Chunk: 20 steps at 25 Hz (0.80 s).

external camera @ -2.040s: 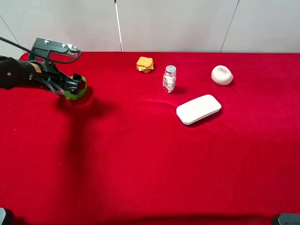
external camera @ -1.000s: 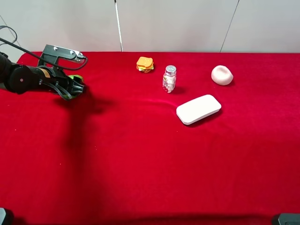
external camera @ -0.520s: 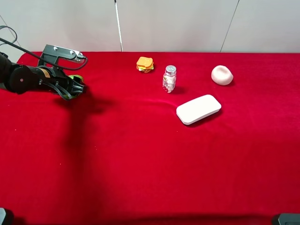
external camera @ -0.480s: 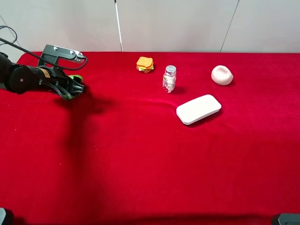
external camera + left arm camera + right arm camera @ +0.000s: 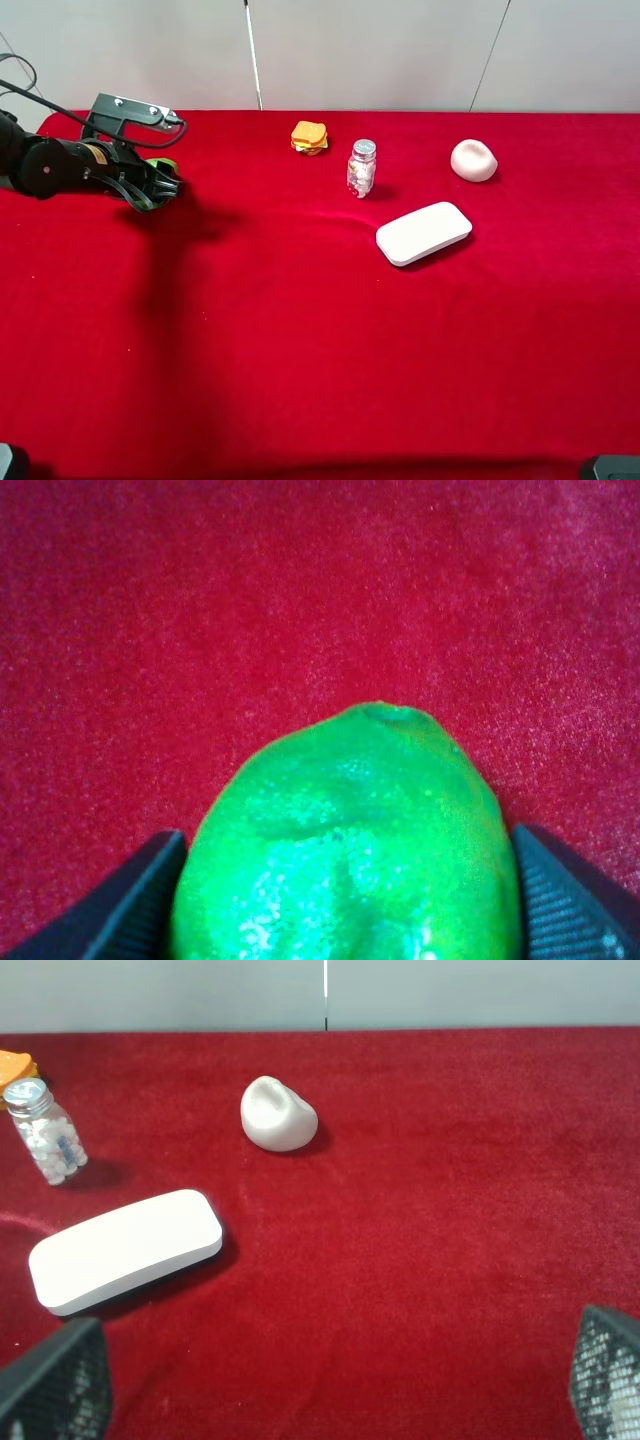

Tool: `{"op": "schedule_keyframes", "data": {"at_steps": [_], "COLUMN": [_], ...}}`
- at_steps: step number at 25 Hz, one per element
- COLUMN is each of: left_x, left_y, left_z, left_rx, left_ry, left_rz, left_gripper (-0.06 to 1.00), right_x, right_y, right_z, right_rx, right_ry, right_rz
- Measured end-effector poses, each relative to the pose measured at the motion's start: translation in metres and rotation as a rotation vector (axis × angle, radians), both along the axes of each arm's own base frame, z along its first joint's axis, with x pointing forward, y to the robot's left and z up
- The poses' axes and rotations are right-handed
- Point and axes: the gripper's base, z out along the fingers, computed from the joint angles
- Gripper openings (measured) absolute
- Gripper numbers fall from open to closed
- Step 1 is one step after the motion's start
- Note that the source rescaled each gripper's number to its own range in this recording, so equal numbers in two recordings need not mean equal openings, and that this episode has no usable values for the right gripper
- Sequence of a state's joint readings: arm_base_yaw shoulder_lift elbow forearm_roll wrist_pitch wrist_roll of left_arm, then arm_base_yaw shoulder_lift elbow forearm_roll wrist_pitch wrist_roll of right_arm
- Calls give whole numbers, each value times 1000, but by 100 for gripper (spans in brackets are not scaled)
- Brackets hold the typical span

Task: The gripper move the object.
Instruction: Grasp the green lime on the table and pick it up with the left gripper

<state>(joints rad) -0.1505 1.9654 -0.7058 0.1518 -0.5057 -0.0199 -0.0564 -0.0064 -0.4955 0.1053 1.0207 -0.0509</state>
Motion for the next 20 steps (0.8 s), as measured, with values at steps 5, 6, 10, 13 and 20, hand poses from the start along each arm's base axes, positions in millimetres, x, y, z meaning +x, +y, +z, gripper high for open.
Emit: {"op": "schedule_keyframes", "data": {"at_steps": [5, 6, 10, 13, 20], "left_x": [0, -1, -2, -3, -2], "left_y": [-5, -7, -19, -32, -76], "left_z": [10, 14, 24, 27, 37], "left_rx": [-4, -5, -6, 2, 20], "left_ry": [-27, -36, -54, -40, -17], "left_rz": [-16, -22, -56, -94, -210], "left_gripper": [0, 0, 0, 0, 0], "right_x": [0, 0, 0, 0, 0], "right_y": [0, 0, 0, 0, 0], "right_z": [0, 0, 0, 0, 0], "right_rx": [0, 0, 0, 0, 0], "right_ry": [0, 0, 0, 0, -1], "right_rz": [0, 0, 0, 0, 0]}}
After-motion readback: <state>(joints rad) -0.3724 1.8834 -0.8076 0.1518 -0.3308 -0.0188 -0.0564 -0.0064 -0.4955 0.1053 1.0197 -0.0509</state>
